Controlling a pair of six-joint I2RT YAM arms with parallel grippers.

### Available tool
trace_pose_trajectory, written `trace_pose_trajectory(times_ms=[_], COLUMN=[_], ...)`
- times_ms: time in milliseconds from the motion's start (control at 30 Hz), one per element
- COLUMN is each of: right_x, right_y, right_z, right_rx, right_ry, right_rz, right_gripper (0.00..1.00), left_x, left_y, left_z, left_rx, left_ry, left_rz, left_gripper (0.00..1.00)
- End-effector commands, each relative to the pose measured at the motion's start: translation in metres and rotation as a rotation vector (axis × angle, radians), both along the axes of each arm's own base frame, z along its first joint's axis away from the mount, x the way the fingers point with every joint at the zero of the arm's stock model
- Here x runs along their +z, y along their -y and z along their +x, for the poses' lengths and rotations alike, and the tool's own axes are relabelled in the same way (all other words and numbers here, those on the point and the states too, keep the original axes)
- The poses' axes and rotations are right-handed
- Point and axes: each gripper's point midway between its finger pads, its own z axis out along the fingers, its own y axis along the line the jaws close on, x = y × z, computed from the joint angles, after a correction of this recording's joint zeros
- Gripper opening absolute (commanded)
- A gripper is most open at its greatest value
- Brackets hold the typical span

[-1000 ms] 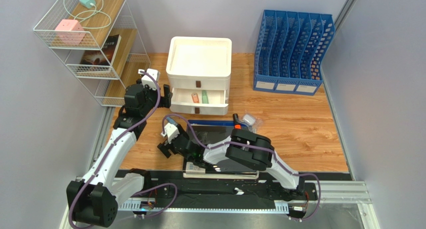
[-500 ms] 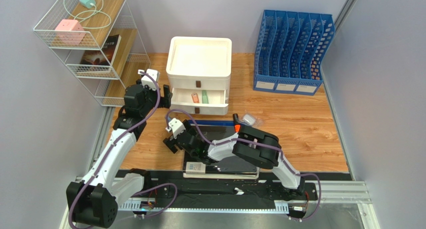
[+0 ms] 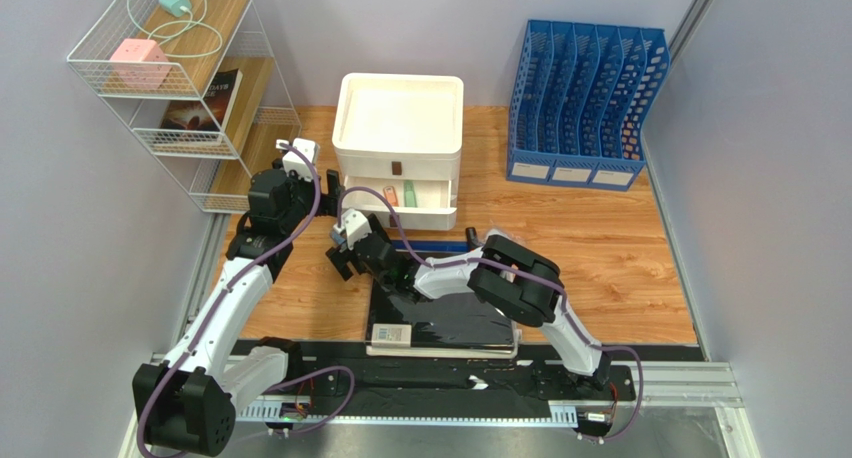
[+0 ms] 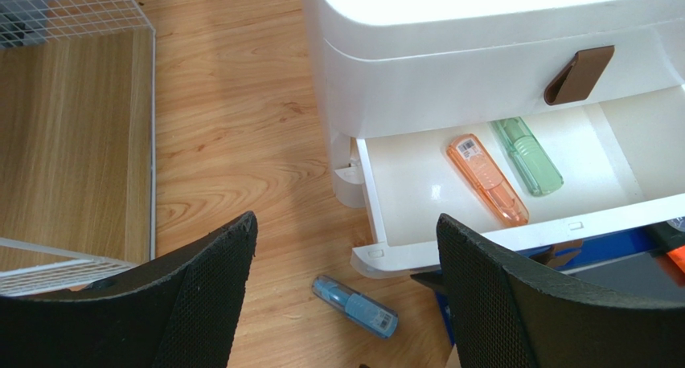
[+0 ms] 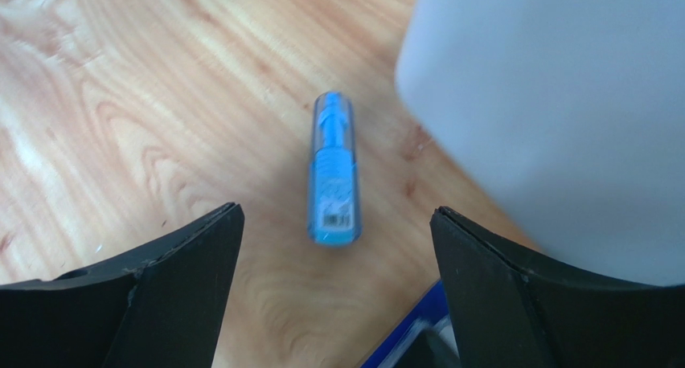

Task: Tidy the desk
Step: Pick up the stationery from the center of the board.

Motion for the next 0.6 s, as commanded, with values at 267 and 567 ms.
trace_pose_trajectory(times_ms=[267, 567], right_x=[-0.021, -0.035], right_y=[-0.027, -0.026], right_z=[0.004, 0.001], right_rx=[0.06, 0.048], right_ry=[-0.076, -0.122], right_rz=[0.01, -0.001], right_gripper=[0.84, 0.62], left_x=[0.019, 0.019], left_y=[-0.009, -0.01], left_z=[0.0, 0.0], left_rx=[0.038, 0.039], left_ry=[0.085, 0.087], left_rz=[0.009, 0.01], left_gripper=[0.88, 0.88])
